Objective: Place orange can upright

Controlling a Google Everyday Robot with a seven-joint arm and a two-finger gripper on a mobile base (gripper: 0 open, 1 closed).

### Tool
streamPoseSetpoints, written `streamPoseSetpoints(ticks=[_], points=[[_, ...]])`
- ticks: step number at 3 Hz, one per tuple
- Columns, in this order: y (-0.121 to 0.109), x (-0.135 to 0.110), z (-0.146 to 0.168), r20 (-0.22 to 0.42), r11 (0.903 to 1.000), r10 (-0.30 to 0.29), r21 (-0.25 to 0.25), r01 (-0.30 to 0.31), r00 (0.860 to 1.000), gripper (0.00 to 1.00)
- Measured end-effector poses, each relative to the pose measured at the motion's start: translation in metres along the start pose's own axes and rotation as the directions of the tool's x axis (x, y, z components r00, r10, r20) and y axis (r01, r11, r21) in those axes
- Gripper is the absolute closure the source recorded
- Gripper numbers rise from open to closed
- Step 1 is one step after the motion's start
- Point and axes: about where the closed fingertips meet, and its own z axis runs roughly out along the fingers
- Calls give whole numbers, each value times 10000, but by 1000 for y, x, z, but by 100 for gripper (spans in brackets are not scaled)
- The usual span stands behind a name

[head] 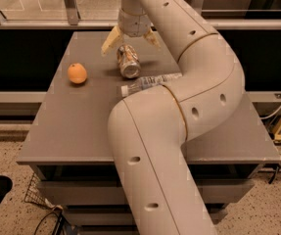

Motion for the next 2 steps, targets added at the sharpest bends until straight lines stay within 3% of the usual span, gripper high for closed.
streamPoseSetpoints(ticks=[1, 2], points=[[1, 4, 9, -317, 10000, 92, 25, -91, 9995, 15], [3, -6, 13, 18, 9999, 104, -21, -104, 9999, 39]])
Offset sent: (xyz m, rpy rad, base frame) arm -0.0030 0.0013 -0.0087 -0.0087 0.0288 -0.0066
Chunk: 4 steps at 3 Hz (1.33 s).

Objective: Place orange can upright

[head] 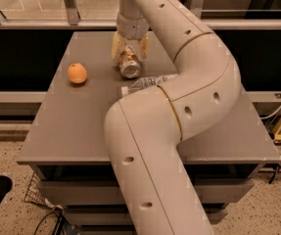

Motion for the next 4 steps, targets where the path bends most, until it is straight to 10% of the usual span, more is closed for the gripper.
streamPoseSetpoints(ticks=[3, 4], points=[[4, -17, 12, 497, 10000, -9, -94, 14, 9988, 100], [-3, -26, 0, 1199, 9983, -117, -551, 184, 9927, 100]])
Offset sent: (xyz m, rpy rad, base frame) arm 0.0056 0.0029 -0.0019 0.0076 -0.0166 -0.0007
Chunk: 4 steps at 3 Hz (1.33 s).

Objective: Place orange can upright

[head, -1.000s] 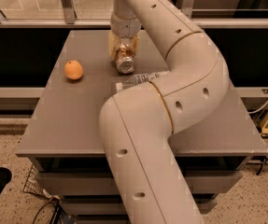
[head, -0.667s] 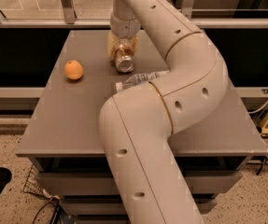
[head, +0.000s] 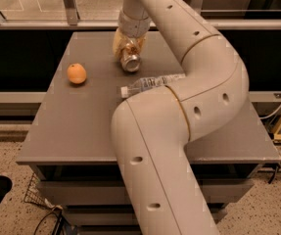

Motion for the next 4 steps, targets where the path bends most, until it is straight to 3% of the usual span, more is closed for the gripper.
streamPoseSetpoints(ticks=[1, 2, 3, 4], points=[[-24, -12, -41, 1425, 9990, -282, -291, 326, 9894, 100], [-43, -16, -95, 3006, 9968, -665, -228, 769, 9514, 100], [-54, 2, -159, 4744, 9816, -1729, 104, 1909, 8632, 100], [-70, 35, -167, 5642, 9557, -2624, 395, 2918, 7829, 100]])
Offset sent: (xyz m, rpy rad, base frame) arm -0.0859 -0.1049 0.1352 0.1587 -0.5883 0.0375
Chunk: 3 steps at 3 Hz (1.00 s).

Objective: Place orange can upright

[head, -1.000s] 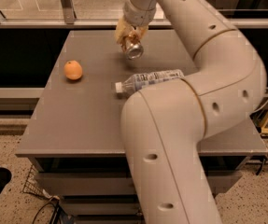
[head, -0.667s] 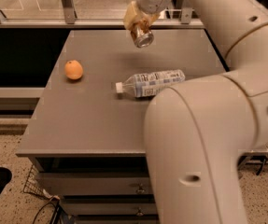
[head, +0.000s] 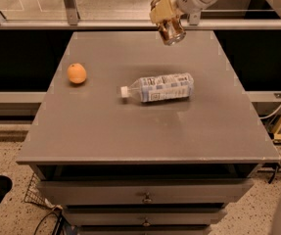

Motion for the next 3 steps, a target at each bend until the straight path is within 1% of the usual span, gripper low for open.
streamPoseSetpoints(ticks=[1, 2, 3], points=[[5, 24, 3, 1161, 9968, -598, -455, 655, 9914, 100], [-7, 20, 4, 2815, 9943, -559, -714, 791, 9579, 100], [-12, 10, -6, 4142, 9845, -939, -967, 1463, 9053, 100]])
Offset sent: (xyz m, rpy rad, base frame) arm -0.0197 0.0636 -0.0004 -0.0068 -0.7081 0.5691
